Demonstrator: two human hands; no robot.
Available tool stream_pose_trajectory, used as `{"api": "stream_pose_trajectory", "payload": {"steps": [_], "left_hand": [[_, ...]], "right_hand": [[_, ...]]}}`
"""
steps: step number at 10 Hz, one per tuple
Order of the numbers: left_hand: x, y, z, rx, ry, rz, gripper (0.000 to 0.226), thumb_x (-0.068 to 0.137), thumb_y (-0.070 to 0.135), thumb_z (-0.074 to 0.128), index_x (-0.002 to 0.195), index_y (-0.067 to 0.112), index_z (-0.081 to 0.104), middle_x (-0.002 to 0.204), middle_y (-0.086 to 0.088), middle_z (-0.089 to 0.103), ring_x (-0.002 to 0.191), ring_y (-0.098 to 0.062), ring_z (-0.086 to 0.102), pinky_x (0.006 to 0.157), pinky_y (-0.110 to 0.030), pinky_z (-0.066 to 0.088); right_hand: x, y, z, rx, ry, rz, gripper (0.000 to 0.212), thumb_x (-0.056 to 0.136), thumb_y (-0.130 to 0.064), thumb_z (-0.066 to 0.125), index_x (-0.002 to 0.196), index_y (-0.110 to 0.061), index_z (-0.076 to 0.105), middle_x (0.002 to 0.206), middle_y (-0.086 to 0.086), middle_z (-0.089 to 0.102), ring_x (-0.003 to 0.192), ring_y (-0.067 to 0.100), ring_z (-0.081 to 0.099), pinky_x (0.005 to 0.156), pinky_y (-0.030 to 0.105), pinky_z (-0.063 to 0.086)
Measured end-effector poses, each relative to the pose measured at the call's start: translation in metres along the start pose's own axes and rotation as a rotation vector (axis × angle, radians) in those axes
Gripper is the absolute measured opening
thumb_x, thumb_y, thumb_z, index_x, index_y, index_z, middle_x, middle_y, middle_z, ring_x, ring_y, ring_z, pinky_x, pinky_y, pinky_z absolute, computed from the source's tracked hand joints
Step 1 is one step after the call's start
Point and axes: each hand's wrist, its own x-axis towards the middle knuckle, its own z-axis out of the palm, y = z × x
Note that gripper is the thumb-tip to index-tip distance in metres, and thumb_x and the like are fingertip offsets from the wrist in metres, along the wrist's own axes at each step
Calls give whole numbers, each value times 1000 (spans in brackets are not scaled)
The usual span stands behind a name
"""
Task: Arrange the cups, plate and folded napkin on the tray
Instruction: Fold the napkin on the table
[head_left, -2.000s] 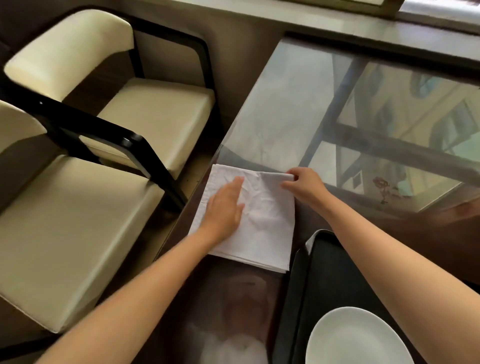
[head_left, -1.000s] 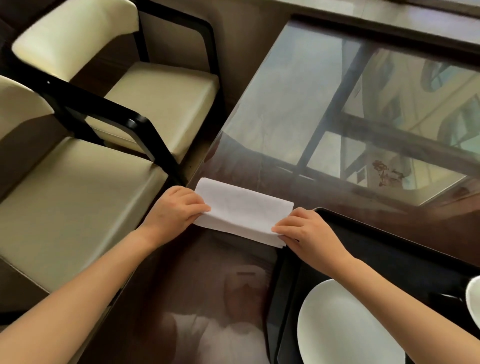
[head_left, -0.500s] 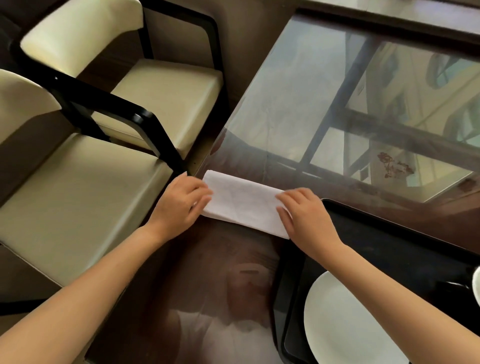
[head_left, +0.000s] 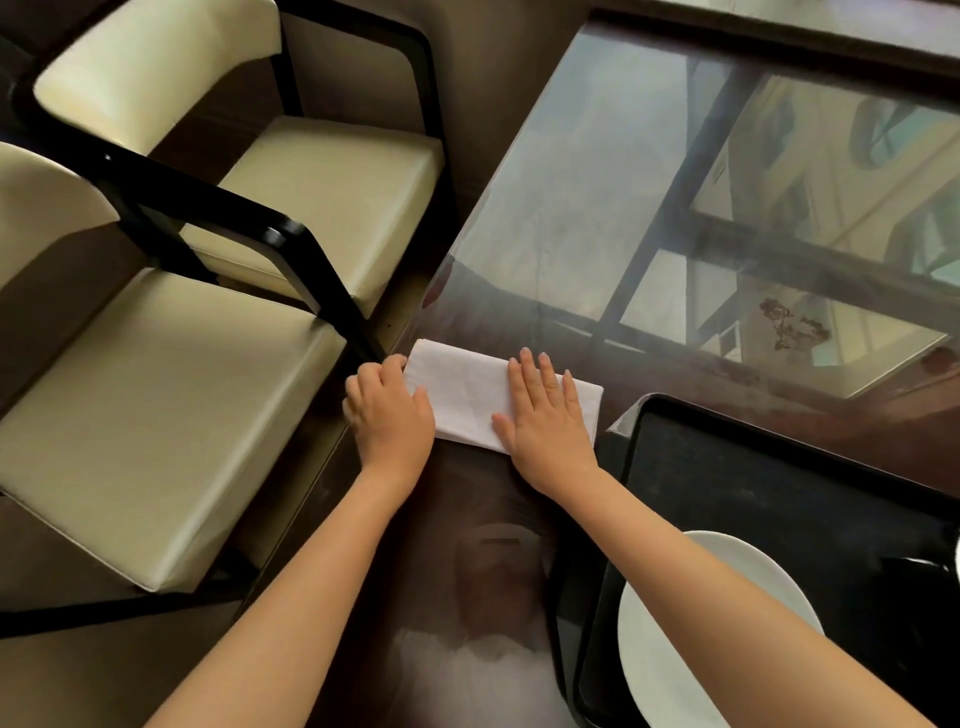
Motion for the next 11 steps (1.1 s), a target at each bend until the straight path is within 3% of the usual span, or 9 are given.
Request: {"api": "stream_pose_trajectory", "payload": {"steps": [2,4,5,6,7,9,10,11], "left_hand": [[0,-7,-14,-98,-85,-94,22,89,14,52,109,8,55,105,-14,55,98,-29,51,83,-36,40],[-9,-10,-17,-111,-87,-70,20,91,15,50,109,10,56,96,-10,61,97,-26,54,94,-40,38],[-13,-11,-16,-99,-113,-115,19,90,27,53,100,11,54,96,-9,56,90,-24,53,80,-37,41],[-9,-9,-19,-90,-100,-157,11,90,23,52,85,13,52,92,-8,53,82,-24,51,69,-33,38],[-8,-6,-22,-80,-124,-161,12,91,18,50,81,12,54,89,-6,51,83,-25,51,68,-33,37],[-11,-7,-25,-39,-144,-189,14,94,20,46,84,10,51,93,-5,48,88,-21,46,78,-38,40],[-17,-10,-23,39,-222,-223,13,93,19,45,92,8,53,104,-11,53,98,-28,50,86,-41,40],[-19,-8,-21,43,-100,-133,14,86,11,49,100,9,48,114,-15,50,110,-32,46,94,-44,38]], "right_hand": [[0,0,-2,-4,-13,-4,66,97,-44,23,147,-15,-8,158,5,-12,145,21,-15,114,38,-15],[-1,0,-3,0,-11,-9,65,97,-44,22,147,-15,-9,158,4,-12,145,21,-16,115,39,-14],[-1,0,-4,3,-16,-10,65,97,-44,22,147,-15,-9,158,4,-12,145,21,-16,115,39,-14],[-1,0,-4,7,-25,-8,65,97,-44,22,147,-15,-9,158,5,-13,145,21,-16,116,40,-13],[-1,0,-5,7,-29,-6,65,97,-44,22,147,-15,-10,158,5,-13,144,21,-16,116,40,-13],[0,1,-2,39,-15,-7,69,96,-48,24,147,-16,-9,158,4,-13,144,20,-17,116,39,-14],[-1,2,1,27,-16,-13,74,93,-53,26,147,-16,-9,158,4,-14,144,20,-17,115,39,-15],[-1,2,4,6,-20,-21,81,89,-58,28,147,-17,-11,158,5,-14,144,21,-18,113,40,-18]]}}
